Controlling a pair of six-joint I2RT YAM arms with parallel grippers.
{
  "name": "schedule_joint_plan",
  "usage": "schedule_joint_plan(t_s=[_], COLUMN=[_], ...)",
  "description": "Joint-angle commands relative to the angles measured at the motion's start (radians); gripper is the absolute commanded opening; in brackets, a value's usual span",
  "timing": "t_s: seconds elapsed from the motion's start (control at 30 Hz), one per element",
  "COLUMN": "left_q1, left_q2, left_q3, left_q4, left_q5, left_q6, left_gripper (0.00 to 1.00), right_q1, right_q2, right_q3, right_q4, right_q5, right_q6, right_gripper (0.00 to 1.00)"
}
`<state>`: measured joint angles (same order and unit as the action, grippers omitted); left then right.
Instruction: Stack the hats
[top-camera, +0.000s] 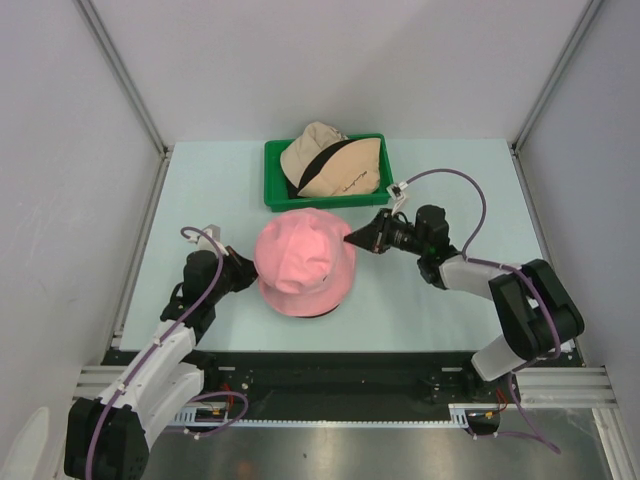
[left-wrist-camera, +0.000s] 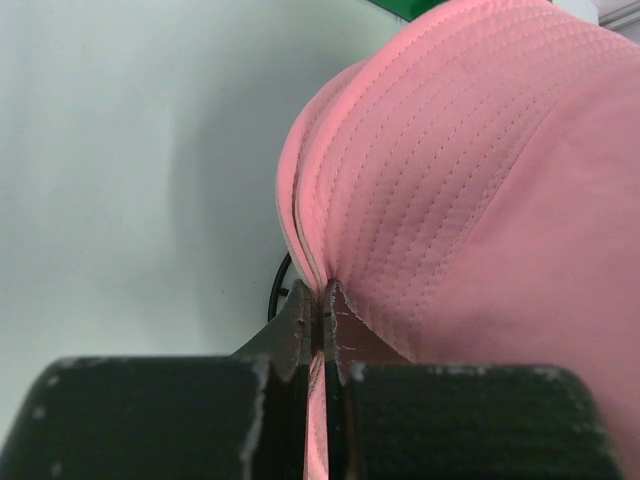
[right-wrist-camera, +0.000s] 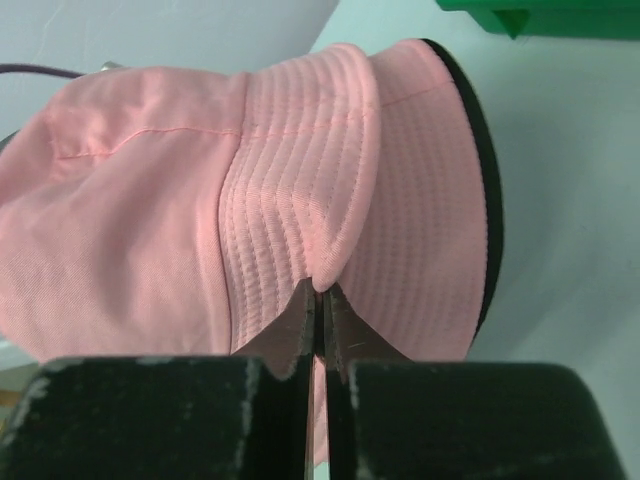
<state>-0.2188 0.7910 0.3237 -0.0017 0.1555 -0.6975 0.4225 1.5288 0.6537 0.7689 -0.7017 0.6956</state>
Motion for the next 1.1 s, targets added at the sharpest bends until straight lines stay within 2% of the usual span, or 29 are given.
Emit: schedule_joint_plan(t_s=[0.0,0.4,0.67,0.7,0.77,0.8,0.83,0.9,0.93,1.03,1.07], left_q1=[0.004,0.004,0.006,0.004,0.006,0.004,0.006,0.006,0.006,0.01,0.013], left_q2=[0.01,0.017,0.014,0.013,0.004,0.002,-0.006,-0.013,-0.022,-0.05,-0.059], left_q3=[-0.002,-0.014,0.0,0.006,0.024,0.034,0.047,0.081,0.096,0.162,0.179], left_q4=[-0.043,-0.038,-0.049,-0.055,-0.073,-0.089,-0.099,-0.154,-0.187,-0.28,-0.297], left_q5=[-0.062,-0.07,-0.056,-0.054,-0.054,-0.056,-0.056,-0.077,-0.092,-0.134,-0.143], left_q6=[0.043,0.041,0.032,0.03,0.023,0.021,0.018,0.007,0.001,0.0,0.006], left_gripper=[0.0,0.0,0.0,0.0,0.1,0.18,0.38,0.57,0.8,1.0,1.0], right_q1=[0.005,0.051,0.058,0.056,0.052,0.052,0.048,0.038,0.029,-0.013,-0.024], right_q2=[0.059,0.154,0.093,0.077,0.015,-0.014,-0.038,-0.123,-0.151,-0.266,-0.292], right_q3=[0.05,0.051,0.047,0.052,0.067,0.069,0.073,0.083,0.086,0.103,0.113], right_q4=[-0.108,-0.284,-0.321,-0.33,-0.384,-0.432,-0.459,-0.552,-0.581,-0.707,-0.745], right_q5=[0.14,0.326,0.323,0.317,0.321,0.336,0.347,0.385,0.399,0.456,0.481], right_q6=[-0.047,-0.117,-0.117,-0.12,-0.139,-0.146,-0.156,-0.192,-0.202,-0.232,-0.243], right_gripper=[0.0,0.0,0.0,0.06,0.21,0.41,0.48,0.62,0.65,0.71,0.71])
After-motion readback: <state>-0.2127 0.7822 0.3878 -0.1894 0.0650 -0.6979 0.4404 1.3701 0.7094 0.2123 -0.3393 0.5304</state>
